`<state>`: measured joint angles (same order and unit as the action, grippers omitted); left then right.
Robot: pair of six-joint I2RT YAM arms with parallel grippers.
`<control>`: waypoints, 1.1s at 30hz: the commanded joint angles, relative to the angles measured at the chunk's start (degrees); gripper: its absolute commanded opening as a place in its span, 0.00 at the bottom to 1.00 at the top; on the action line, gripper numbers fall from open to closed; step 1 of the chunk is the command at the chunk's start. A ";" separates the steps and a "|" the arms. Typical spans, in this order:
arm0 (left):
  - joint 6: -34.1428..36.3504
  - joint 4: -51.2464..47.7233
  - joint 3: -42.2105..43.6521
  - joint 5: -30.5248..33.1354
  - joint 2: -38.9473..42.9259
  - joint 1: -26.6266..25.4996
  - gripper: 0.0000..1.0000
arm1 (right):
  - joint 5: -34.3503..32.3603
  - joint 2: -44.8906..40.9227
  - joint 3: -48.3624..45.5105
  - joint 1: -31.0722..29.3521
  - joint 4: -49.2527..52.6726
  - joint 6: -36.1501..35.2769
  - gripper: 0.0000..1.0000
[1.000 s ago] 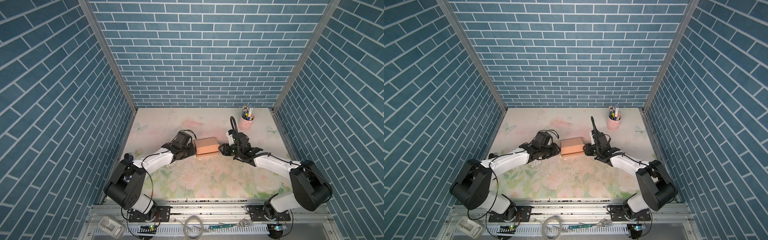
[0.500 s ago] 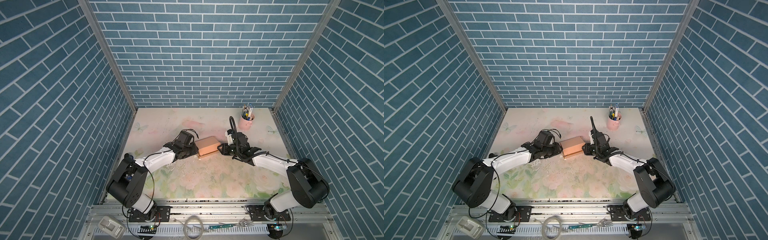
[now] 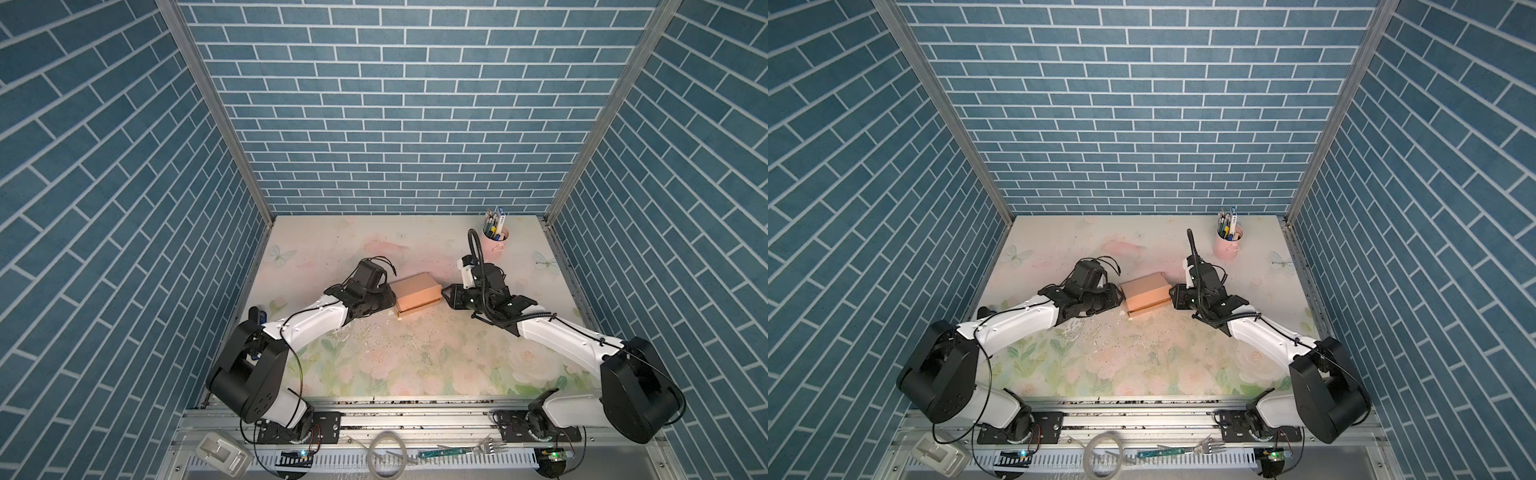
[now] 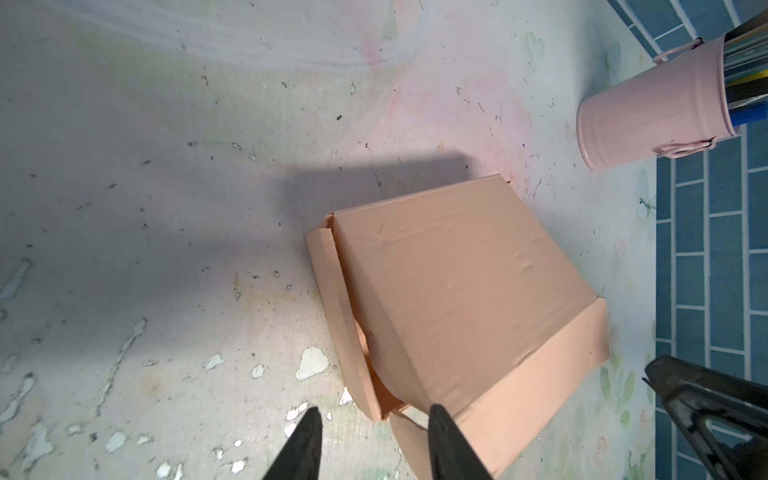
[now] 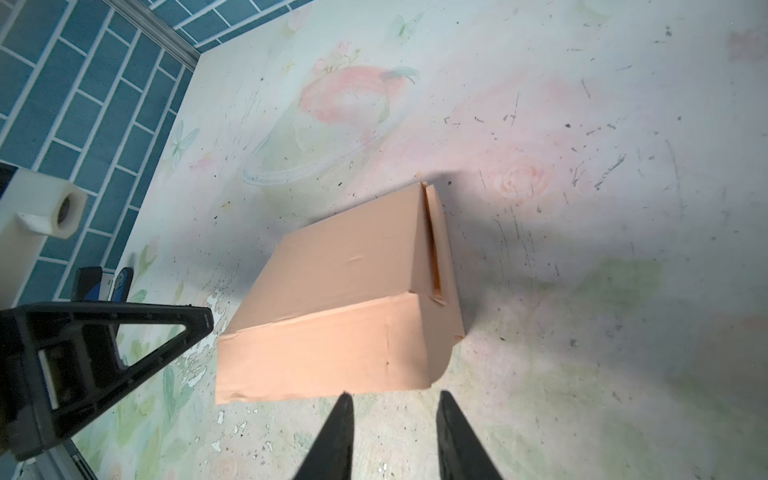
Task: Fold the paper box
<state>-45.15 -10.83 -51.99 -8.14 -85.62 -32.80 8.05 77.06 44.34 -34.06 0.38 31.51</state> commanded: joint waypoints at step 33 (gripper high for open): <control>17.60 -2.84 -20.12 -3.36 -20.19 -6.41 0.49 | 0.99 -1.51 -6.58 7.17 -1.32 -1.59 0.34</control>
<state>-27.64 -11.84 -73.19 -11.44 -109.06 -39.31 8.10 74.19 36.62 -27.14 -0.21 31.18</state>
